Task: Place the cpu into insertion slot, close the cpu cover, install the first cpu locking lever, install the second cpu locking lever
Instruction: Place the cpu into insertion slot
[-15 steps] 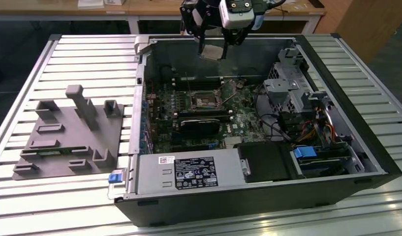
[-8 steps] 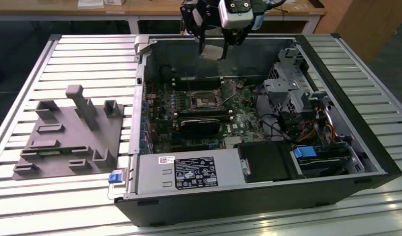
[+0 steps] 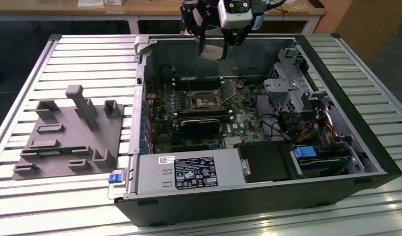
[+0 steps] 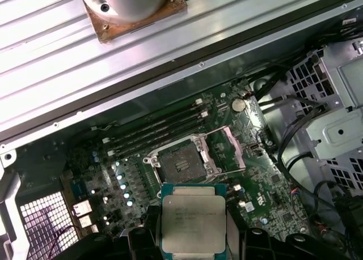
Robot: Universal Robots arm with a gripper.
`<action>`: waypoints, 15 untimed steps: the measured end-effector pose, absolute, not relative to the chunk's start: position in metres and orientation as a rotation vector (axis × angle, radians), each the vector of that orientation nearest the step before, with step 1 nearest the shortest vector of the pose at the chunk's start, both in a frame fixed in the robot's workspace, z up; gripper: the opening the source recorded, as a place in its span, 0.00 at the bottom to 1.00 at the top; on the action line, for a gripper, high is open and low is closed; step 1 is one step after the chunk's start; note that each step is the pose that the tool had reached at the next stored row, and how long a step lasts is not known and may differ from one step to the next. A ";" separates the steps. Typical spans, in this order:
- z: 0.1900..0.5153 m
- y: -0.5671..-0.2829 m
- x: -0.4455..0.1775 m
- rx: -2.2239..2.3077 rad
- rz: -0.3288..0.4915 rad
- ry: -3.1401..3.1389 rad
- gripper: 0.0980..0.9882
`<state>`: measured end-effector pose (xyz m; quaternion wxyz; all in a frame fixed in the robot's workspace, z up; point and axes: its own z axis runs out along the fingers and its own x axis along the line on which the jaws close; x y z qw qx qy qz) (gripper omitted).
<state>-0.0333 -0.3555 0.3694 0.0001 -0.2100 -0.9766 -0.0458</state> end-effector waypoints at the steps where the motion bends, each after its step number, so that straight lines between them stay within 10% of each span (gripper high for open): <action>1: 0.369 -0.356 -0.033 -0.663 -0.144 -3.067 0.50; 15: 0.369 -0.356 -0.033 -0.846 -0.144 -3.028 0.50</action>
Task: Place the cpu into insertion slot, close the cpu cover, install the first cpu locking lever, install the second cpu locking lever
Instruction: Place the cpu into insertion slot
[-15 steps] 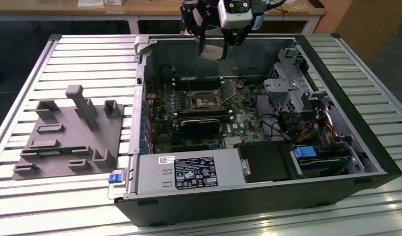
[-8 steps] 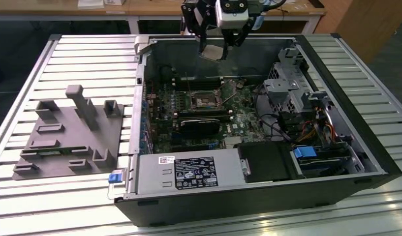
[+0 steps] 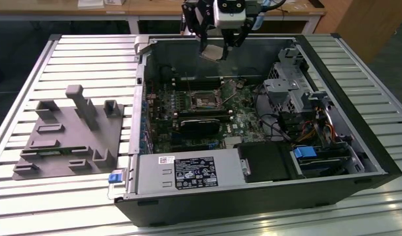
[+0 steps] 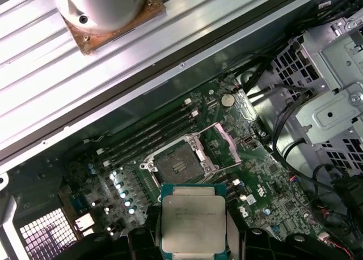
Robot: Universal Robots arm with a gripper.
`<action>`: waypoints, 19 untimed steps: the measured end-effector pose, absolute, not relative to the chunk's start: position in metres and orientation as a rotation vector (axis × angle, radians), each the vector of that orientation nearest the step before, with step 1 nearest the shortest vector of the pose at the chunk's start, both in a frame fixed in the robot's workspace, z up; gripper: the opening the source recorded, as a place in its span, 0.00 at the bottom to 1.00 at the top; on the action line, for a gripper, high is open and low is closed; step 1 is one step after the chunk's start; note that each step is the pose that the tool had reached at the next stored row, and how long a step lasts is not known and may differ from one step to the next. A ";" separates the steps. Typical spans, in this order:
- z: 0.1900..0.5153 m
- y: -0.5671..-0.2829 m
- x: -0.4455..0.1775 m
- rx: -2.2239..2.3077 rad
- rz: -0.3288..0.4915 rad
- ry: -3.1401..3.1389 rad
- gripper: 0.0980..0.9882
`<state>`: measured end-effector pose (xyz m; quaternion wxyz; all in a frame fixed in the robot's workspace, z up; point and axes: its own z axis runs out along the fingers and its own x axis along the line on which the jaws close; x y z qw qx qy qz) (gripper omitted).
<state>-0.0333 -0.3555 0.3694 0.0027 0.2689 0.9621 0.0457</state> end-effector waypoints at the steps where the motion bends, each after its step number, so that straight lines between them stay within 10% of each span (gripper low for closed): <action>1: 0.369 -0.356 -0.033 0.847 0.143 3.016 0.50; 19: 0.369 -0.355 -0.033 0.992 0.142 2.967 0.50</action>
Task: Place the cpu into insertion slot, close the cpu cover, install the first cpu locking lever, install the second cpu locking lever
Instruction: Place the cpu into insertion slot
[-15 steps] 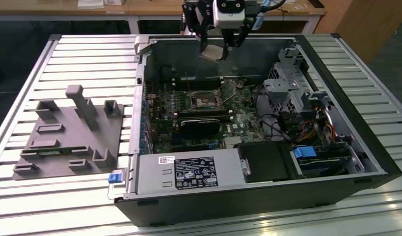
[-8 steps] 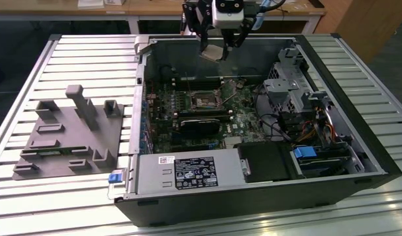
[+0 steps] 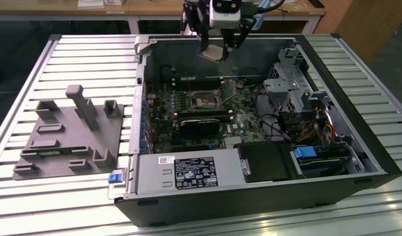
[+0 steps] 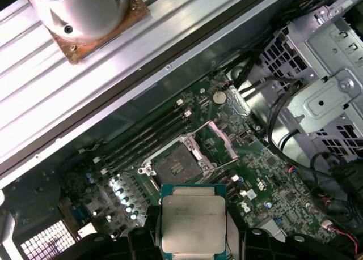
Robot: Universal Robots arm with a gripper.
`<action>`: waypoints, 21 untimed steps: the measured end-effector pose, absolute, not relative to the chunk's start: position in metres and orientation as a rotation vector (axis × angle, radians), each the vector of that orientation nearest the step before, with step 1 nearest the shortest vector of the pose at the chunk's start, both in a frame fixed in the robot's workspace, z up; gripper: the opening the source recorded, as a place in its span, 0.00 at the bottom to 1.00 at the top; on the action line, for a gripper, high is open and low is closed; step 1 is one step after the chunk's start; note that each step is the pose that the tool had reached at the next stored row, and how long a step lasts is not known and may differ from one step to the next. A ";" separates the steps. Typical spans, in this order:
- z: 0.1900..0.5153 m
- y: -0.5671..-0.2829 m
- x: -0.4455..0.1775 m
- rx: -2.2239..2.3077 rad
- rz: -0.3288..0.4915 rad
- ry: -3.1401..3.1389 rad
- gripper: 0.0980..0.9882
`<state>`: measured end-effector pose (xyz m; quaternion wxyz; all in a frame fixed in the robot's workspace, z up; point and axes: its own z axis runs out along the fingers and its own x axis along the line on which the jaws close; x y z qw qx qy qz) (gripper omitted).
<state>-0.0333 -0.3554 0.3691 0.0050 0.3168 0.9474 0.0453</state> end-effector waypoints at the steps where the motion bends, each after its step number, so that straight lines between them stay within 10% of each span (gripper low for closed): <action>1: 0.369 -0.355 -0.033 1.007 0.142 2.961 0.50; 21: 0.369 -0.355 -0.033 1.217 0.140 2.874 0.50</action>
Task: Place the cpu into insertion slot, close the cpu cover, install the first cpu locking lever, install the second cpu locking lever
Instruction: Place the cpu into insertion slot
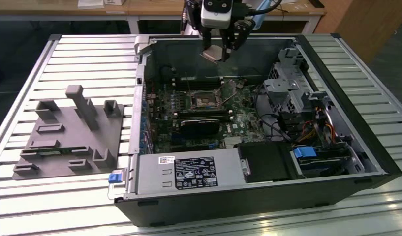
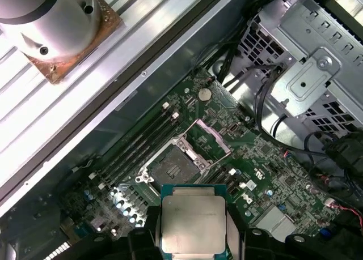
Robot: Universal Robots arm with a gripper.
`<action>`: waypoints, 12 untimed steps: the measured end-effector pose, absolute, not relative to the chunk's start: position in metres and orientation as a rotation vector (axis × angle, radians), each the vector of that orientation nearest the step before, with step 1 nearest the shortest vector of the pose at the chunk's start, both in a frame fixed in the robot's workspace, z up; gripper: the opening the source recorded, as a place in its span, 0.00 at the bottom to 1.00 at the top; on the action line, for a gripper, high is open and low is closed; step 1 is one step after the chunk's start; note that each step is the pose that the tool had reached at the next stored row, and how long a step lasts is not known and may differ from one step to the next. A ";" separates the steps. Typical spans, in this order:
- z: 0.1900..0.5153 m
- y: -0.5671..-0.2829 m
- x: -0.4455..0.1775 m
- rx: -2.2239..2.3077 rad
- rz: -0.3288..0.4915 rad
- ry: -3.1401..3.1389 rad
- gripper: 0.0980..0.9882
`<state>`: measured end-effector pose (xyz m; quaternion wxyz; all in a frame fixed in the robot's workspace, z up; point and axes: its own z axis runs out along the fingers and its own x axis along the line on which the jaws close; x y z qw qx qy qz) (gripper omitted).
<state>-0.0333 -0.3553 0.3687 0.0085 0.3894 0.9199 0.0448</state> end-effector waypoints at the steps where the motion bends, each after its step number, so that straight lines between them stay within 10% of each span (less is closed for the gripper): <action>1: 0.369 -0.355 -0.033 1.226 0.140 2.870 0.50; 12: 0.369 -0.355 -0.033 1.326 0.139 2.822 0.50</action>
